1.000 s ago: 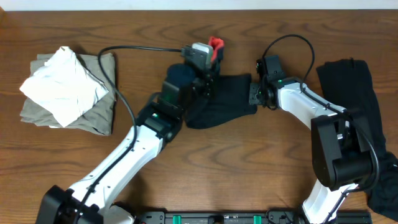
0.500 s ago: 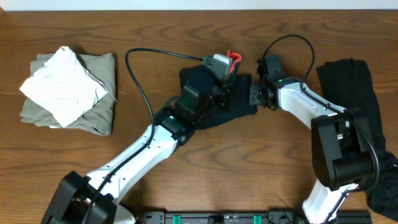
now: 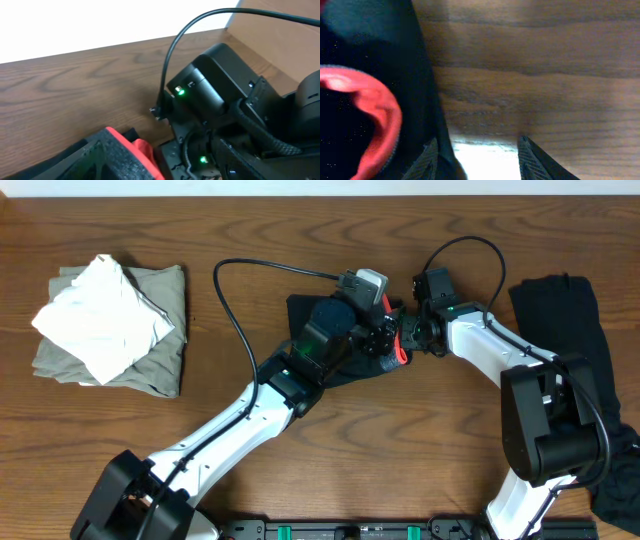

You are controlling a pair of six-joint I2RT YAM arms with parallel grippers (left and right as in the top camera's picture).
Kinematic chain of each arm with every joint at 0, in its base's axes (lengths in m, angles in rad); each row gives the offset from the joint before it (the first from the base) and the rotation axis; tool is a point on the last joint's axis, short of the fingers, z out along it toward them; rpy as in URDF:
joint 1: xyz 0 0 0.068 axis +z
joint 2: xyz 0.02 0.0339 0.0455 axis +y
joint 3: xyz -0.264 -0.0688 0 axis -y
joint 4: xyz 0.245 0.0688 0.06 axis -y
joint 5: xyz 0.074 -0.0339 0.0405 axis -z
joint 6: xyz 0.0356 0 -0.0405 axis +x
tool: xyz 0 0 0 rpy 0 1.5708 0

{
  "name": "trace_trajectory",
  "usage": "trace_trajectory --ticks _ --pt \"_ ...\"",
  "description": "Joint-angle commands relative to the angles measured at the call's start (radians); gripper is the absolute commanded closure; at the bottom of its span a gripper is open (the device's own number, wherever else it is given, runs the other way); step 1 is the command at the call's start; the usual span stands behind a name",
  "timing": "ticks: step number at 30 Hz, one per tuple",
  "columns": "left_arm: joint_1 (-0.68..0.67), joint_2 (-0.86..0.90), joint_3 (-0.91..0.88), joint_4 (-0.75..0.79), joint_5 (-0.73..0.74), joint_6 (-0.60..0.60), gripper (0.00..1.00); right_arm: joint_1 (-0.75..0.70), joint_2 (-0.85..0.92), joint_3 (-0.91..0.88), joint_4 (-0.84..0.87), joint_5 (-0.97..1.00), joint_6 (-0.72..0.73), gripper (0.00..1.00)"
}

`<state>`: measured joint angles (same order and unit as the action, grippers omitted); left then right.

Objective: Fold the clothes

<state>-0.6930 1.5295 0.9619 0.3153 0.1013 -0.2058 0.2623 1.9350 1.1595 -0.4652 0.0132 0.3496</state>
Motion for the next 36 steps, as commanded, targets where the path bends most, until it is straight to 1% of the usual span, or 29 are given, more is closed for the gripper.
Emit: trace_trajectory --ticks 1,4,8,10,13,16,19,21,23,25,28,30,33,36 --pt "0.029 -0.072 0.024 -0.03 -0.005 0.008 0.27 -0.005 0.018 -0.009 -0.045 0.095 -0.01 0.49" --pt "0.07 -0.114 0.024 -0.13 -0.009 0.014 0.27 -0.032 0.0 -0.007 -0.085 0.163 -0.01 0.48" --pt "0.143 -0.126 0.024 -0.282 -0.009 0.013 0.27 -0.078 -0.079 0.023 -0.142 0.163 -0.039 0.46" --pt "0.182 -0.122 0.024 -0.359 -0.008 0.013 0.26 -0.091 -0.149 0.042 -0.171 0.14 -0.055 0.44" --pt "0.239 -0.111 0.024 -0.441 -0.008 0.013 0.24 -0.092 -0.258 0.051 -0.183 -0.015 -0.143 0.44" --pt "0.279 -0.1 0.024 -0.48 -0.008 0.013 0.23 -0.091 -0.322 0.051 -0.214 -0.178 -0.168 0.43" --pt "0.312 -0.081 0.021 -0.494 -0.008 0.012 0.23 -0.089 -0.324 0.049 -0.264 -0.28 -0.168 0.42" --pt "0.325 -0.061 0.02 -0.494 -0.008 0.009 0.21 -0.077 -0.311 0.039 -0.271 -0.332 -0.168 0.42" --pt "0.329 -0.033 0.02 -0.483 -0.008 0.009 0.19 -0.058 -0.287 0.031 -0.268 -0.34 -0.167 0.42" --pt "0.329 -0.008 0.02 -0.46 -0.008 0.01 0.19 -0.037 -0.258 0.03 -0.259 -0.346 -0.168 0.43" --pt "0.329 0.04 0.02 -0.369 -0.008 0.051 0.19 0.002 -0.214 0.03 -0.245 -0.415 -0.205 0.5" --pt "0.33 0.073 0.02 -0.29 -0.008 0.088 0.2 0.035 -0.192 0.03 -0.24 -0.421 -0.21 0.56" --pt "0.33 0.137 0.02 -0.169 -0.007 0.089 0.2 0.085 -0.158 0.03 -0.225 -0.41 -0.217 0.57" --pt "0.33 0.2 0.02 -0.105 0.029 0.089 0.2 0.123 -0.122 0.03 -0.207 -0.383 -0.216 0.56"
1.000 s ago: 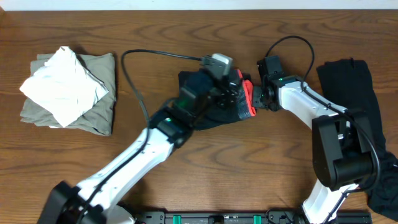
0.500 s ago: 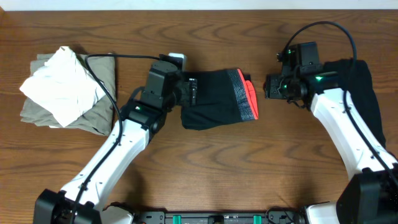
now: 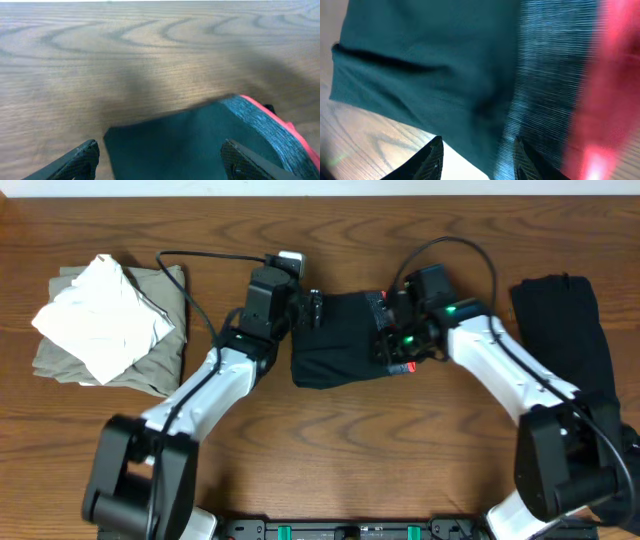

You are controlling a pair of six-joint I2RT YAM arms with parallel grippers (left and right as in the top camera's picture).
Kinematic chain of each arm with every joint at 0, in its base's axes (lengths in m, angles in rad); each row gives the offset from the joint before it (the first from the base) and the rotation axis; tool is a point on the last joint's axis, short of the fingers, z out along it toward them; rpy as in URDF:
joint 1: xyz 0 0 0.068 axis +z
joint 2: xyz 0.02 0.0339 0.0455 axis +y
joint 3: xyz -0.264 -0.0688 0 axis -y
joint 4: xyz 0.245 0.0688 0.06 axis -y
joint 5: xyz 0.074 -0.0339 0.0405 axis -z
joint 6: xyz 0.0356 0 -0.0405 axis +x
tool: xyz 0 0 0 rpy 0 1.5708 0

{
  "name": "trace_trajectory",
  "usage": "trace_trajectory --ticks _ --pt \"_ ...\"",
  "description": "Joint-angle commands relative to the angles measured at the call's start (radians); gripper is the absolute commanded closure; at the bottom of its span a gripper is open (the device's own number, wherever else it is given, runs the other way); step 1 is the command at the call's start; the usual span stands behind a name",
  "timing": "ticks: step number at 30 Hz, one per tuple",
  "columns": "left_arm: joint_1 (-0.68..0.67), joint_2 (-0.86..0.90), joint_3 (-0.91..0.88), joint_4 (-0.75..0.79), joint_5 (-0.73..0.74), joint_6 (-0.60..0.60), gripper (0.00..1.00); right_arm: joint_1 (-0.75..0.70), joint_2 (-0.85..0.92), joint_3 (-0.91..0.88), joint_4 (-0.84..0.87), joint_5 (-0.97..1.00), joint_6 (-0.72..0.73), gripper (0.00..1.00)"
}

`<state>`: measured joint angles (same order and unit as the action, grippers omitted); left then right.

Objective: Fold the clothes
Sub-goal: 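Grasp the folded pants bundle with both grippers and lift it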

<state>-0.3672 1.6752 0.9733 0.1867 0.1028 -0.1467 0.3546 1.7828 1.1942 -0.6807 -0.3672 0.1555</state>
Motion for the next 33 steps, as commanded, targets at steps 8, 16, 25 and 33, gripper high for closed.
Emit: trace_trajectory --ticks 8,16,25,33 --pt "0.004 0.206 0.009 0.039 0.092 0.03 0.2 0.051 0.124 -0.005 0.045 0.142 0.058 0.54" --pt "0.004 0.239 0.009 -0.158 0.092 0.03 0.3 0.049 0.146 -0.005 0.093 0.342 0.076 0.49" --pt "0.002 0.239 0.009 -0.463 0.092 -0.124 0.6 0.044 0.146 -0.005 0.23 0.406 0.075 0.41" --pt "-0.012 0.238 0.009 -0.692 0.288 -0.184 0.66 0.044 0.146 -0.005 0.398 0.404 0.075 0.37"
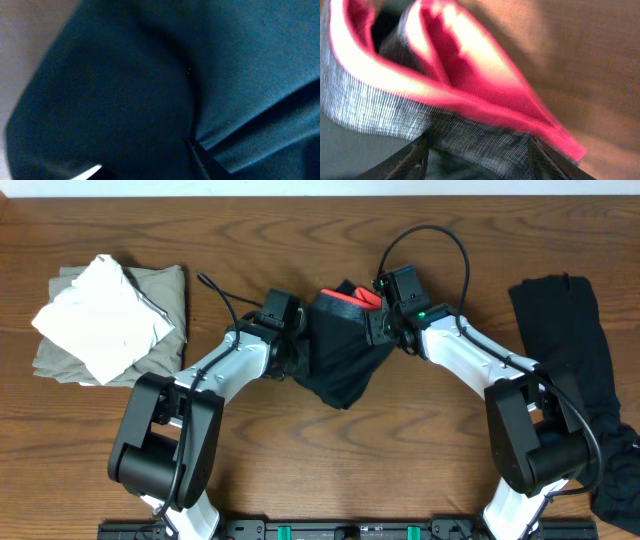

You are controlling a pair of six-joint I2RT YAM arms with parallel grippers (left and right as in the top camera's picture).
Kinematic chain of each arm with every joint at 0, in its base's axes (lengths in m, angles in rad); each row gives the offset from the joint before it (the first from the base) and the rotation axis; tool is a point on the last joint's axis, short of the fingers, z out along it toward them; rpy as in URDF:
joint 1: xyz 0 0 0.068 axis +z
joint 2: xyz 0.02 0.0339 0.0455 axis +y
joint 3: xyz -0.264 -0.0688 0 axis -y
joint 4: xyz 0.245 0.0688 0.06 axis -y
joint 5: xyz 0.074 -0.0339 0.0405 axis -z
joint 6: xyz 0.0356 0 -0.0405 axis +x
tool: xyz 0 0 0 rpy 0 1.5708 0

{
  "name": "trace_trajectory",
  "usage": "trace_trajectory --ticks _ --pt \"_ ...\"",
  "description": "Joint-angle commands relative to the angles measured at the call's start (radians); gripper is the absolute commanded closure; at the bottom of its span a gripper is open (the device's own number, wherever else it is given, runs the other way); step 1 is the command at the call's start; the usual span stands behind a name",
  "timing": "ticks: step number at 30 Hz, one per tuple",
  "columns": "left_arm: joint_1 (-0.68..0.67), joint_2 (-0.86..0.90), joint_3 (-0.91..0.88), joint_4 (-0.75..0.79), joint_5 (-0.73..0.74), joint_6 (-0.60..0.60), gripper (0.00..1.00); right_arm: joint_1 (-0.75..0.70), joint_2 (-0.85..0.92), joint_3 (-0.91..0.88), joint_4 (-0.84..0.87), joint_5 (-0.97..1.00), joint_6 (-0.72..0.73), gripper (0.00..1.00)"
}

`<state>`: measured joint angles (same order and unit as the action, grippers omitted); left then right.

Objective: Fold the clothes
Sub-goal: 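Grasp the folded pants bundle with both grippers and lift it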

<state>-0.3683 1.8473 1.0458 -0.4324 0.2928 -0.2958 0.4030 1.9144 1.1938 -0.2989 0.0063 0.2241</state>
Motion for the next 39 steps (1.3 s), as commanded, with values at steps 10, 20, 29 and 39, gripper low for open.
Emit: trace_trajectory --ticks 10,20,29,39 --pt "-0.01 -0.1 -0.064 -0.128 0.129 -0.016 0.71 -0.002 -0.117 -0.003 -0.088 0.022 -0.048 0.32" --pt "-0.008 -0.411 -0.064 -0.112 -0.192 -0.016 0.25 0.007 -0.363 -0.003 -0.238 -0.197 -0.098 0.34" --pt "0.023 -0.31 -0.064 0.021 -0.204 0.052 0.12 0.083 -0.236 -0.007 -0.322 -0.246 -0.099 0.48" --pt "0.137 -0.09 -0.064 0.105 0.128 0.202 0.09 0.135 -0.058 -0.007 -0.329 -0.232 -0.098 0.51"
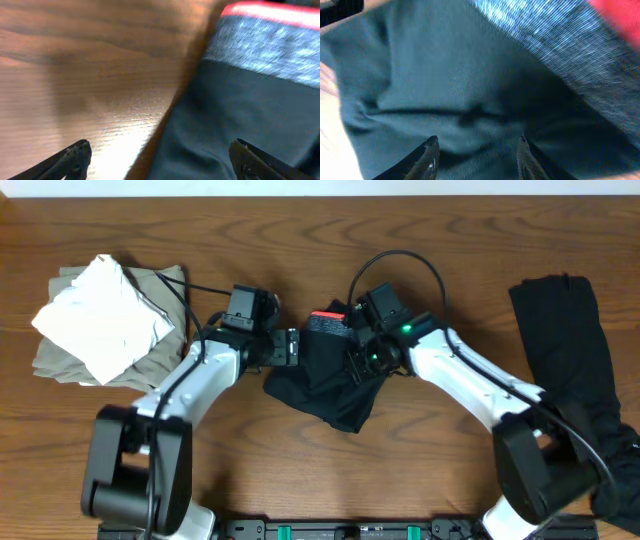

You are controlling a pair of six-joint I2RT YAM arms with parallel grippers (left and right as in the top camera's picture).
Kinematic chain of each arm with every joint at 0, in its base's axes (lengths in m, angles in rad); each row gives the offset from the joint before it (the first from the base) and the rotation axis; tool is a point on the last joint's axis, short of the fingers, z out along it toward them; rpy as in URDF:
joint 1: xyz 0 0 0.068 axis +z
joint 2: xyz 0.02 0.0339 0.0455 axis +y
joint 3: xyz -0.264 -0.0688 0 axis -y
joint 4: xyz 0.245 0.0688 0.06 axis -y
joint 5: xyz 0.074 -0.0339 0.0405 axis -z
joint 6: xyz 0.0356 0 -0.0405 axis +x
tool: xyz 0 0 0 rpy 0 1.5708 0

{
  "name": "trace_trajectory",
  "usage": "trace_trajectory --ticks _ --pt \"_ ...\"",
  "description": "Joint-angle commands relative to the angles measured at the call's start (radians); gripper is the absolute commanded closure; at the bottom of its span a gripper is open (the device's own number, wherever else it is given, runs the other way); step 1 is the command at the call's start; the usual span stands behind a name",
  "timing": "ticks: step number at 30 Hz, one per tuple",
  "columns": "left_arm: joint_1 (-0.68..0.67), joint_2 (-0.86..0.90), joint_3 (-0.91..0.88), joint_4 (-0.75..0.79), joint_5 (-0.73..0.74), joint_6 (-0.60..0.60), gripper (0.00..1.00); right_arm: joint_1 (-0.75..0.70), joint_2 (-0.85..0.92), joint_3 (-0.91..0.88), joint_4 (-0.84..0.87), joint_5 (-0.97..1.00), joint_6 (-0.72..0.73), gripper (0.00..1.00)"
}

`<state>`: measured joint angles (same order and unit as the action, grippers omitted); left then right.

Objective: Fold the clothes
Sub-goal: 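Grasp the folded pants bundle with both grippers and lift it, then carry the bundle left with the left gripper toward the clothes stack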

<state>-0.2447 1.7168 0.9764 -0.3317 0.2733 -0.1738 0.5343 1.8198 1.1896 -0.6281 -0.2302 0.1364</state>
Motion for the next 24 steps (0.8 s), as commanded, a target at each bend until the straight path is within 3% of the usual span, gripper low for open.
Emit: trace_trajectory --ticks 1,9,15,24 --pt "0.014 0.055 0.006 0.006 0.173 0.095 0.09 0.003 0.051 -0.003 0.0 0.017 -0.01 0.51" --pt "0.014 0.137 0.006 0.008 0.227 0.129 0.05 0.0 0.166 -0.003 0.04 0.101 -0.012 0.5" --pt "0.013 0.176 0.001 0.006 0.378 0.128 0.05 -0.007 0.224 -0.003 0.073 0.195 -0.011 0.49" --pt "0.013 0.179 -0.006 -0.018 0.378 0.128 0.05 -0.059 0.23 -0.003 0.105 0.229 -0.009 0.47"
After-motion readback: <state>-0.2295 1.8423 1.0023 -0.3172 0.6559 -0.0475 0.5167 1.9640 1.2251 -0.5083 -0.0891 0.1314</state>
